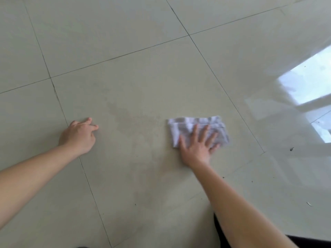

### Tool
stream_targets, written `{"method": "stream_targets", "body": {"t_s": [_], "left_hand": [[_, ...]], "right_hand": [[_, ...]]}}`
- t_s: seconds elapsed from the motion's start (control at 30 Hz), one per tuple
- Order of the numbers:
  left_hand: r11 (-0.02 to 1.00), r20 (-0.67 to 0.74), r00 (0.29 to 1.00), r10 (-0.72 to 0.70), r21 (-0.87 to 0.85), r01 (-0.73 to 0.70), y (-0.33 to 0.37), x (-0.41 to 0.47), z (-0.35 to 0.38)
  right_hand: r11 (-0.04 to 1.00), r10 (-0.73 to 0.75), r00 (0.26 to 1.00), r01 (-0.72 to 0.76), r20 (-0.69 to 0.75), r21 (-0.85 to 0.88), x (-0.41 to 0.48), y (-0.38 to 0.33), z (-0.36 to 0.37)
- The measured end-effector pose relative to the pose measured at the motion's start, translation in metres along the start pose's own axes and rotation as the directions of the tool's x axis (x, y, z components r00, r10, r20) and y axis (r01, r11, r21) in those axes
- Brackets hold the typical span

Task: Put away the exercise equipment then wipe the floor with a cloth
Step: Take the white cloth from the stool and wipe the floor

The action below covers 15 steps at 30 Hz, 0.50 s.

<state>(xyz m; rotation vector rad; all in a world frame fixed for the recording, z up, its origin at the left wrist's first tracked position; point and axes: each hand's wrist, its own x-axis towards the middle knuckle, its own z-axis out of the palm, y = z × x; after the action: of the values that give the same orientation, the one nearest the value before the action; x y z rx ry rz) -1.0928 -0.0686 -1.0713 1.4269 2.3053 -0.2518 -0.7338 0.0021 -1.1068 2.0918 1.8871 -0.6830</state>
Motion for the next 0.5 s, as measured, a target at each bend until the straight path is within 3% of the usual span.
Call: {"method": "stream_targets", "body": {"t_s": [0.1, 0.2, 0.3, 0.4, 0.43, 0.5], "left_hand": [[0.999, 0.031, 0.999, 0.027, 0.031, -0.028, 0.002, 0.001, 0.0], [0.997, 0.094, 0.994, 0.053, 0.05, -0.058, 0.0, -0.001, -0.001], [0.997, 0.177, 0.982, 0.061, 0.044, -0.07, -0.006, -0.008, -0.003], [0.998, 0.171, 0.984, 0.054, -0.02, -0.051, -0.008, -0.018, -0.004], [0.998, 0.146, 0.988, 0.05, -0.037, -0.045, -0.007, -0.021, -0.003], [0.996, 0.064, 0.997, 0.035, -0.085, -0.029, -0.004, -0.028, 0.0]], "right_hand": [[0.921, -0.378, 0.922, 0.384, 0.089, -0.066, -0.051, -0.043, 0.034], [0.715, -0.674, 0.72, 0.692, 0.166, -0.099, -0.096, -0.07, 0.066], [0.506, -0.819, 0.535, 0.843, 0.205, -0.18, -0.101, -0.073, 0.083], [0.28, -0.918, 0.336, 0.925, 0.209, -0.259, -0.057, -0.066, 0.069], [0.245, -0.922, 0.311, 0.93, 0.231, -0.272, -0.04, -0.067, 0.056], [0.286, -0.898, 0.361, 0.913, 0.25, -0.29, -0.014, -0.077, 0.024]]}}
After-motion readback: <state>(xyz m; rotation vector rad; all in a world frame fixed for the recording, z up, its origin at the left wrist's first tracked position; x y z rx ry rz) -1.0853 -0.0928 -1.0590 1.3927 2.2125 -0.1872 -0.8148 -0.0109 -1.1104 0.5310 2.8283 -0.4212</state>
